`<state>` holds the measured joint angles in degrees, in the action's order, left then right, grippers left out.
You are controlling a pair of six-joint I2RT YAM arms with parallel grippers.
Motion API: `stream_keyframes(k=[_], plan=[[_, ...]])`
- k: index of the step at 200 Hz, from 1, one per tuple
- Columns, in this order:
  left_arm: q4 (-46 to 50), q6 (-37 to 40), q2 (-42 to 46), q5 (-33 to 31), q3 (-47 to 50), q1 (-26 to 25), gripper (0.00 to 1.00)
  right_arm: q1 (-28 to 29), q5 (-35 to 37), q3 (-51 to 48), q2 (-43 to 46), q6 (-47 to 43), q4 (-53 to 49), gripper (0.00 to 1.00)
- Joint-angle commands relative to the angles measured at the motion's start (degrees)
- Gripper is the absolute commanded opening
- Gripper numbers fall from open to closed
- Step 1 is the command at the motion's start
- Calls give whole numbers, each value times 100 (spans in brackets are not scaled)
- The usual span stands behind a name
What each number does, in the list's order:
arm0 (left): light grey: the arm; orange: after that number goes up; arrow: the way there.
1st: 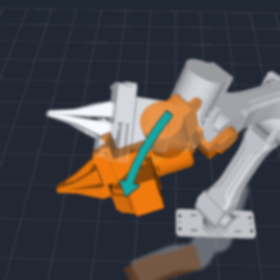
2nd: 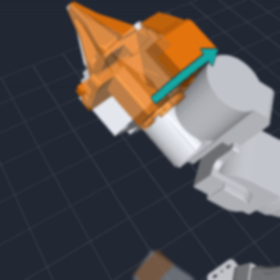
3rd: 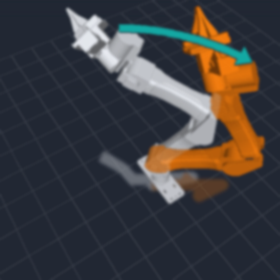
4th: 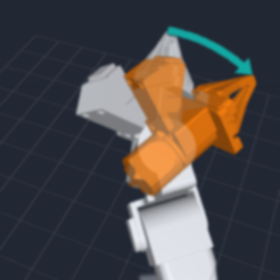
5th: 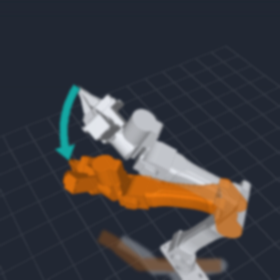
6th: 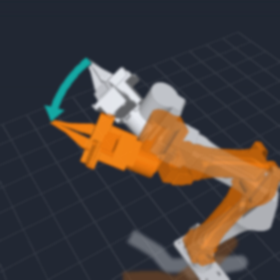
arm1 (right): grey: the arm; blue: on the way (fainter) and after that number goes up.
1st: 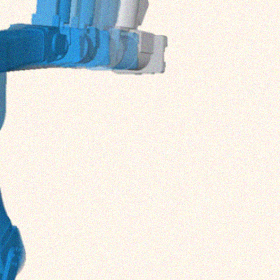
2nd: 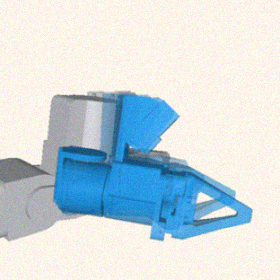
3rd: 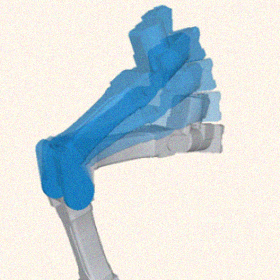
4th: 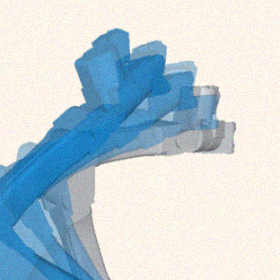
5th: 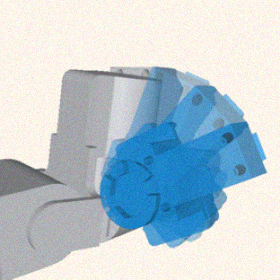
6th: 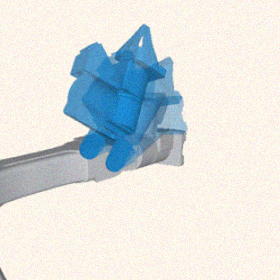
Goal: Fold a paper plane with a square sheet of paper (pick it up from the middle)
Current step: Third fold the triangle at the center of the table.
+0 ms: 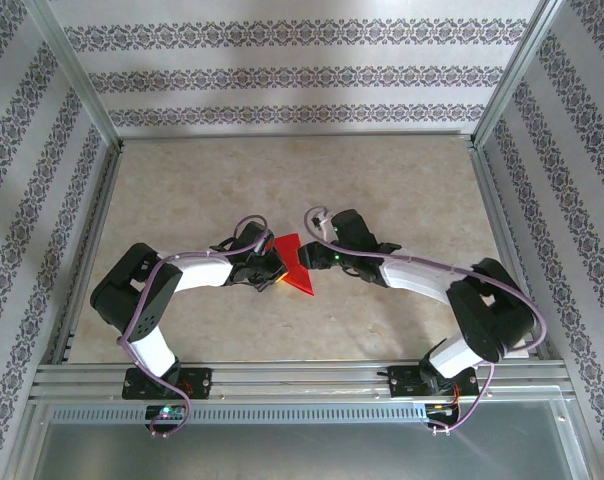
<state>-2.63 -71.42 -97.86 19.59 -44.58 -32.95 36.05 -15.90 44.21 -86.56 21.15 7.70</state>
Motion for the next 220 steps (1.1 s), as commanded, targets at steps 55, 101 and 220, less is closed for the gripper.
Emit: stream_keyframes(k=[55, 101, 220], plan=[[401, 1, -140, -284, 248, -71, 4, -36, -1788, 123, -189, 1300, -624, 33], [346, -3, -146, -263, 248, -71, 4, 106, -1961, 331, -856, 1272, -551, 22], [270, 3, -128, -188, 233, -78, 5, 143, -2160, 572, -1647, 1235, -652, 18]])
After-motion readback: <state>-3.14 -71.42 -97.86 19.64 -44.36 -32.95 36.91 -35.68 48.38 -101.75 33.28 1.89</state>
